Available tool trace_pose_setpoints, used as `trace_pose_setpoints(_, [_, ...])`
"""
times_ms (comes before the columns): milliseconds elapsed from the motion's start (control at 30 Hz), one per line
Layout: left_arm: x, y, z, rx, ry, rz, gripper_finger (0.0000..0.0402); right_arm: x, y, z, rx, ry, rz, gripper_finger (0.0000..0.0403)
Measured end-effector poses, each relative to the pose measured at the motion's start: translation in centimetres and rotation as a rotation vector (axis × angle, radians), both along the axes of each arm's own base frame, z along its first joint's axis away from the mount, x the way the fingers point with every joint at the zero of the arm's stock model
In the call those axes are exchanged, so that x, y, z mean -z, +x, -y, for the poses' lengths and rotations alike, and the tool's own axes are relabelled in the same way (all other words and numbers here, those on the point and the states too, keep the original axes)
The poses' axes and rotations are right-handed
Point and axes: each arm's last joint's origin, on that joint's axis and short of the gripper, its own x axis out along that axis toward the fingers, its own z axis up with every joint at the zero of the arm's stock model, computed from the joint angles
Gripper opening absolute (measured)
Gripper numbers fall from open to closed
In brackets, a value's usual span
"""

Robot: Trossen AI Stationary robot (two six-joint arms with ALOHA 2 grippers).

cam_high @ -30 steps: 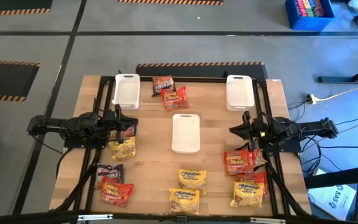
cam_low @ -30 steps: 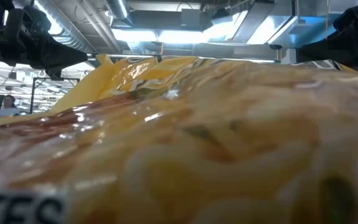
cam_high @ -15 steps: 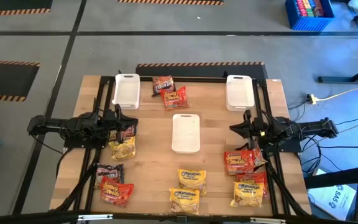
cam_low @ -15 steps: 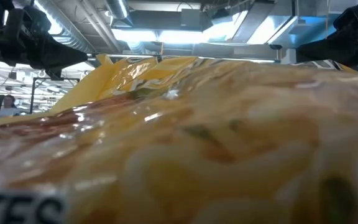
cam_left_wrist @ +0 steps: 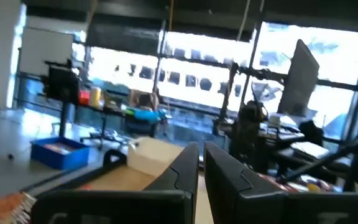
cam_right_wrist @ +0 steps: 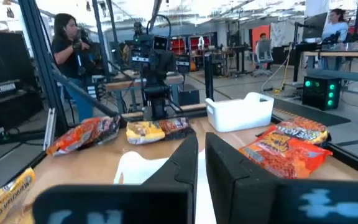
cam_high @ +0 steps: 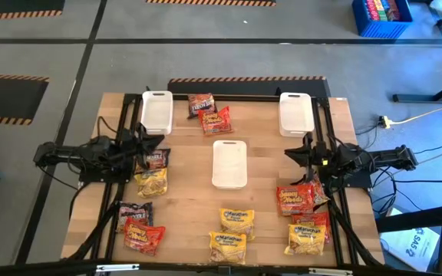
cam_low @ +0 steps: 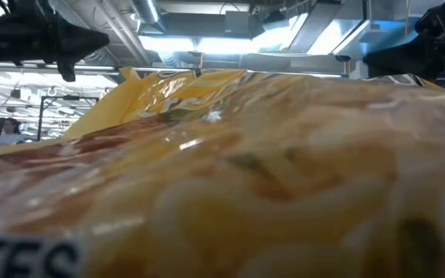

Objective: Sort Maruchan noodles
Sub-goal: Put the orange noodle pack into the white right bin

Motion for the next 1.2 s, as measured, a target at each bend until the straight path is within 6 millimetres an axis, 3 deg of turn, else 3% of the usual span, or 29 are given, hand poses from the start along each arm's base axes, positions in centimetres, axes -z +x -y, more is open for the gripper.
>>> trace_pose_setpoints(333, [-0.7,0.8,-0.2,-0.039,0.066,0.027,0.0020,-0.3,-0.1,0.2,0.042,0.096,0.020,0.0019])
trace_pose_setpoints(600, [-0.1,2.8,-0.3,0.028,0.035,-0.015,0.0020,-1.0,-0.2,0.0,-0.023,0.154,0.008,0.0019])
trace_pose_setpoints(967, [-3.9,8.5,-0.1,0.114,0.067,-0.117,0.0020,-2.4,0.6,-0.3,-0.099,0.105,-0.091,0.0019])
trace_pose_setpoints(1200, [-3.9,11.2,0.2,0.147,0.045,-0.183,0.0020,-4.5,1.9,-0.6,-0.120,0.070,-0.172,0.0026])
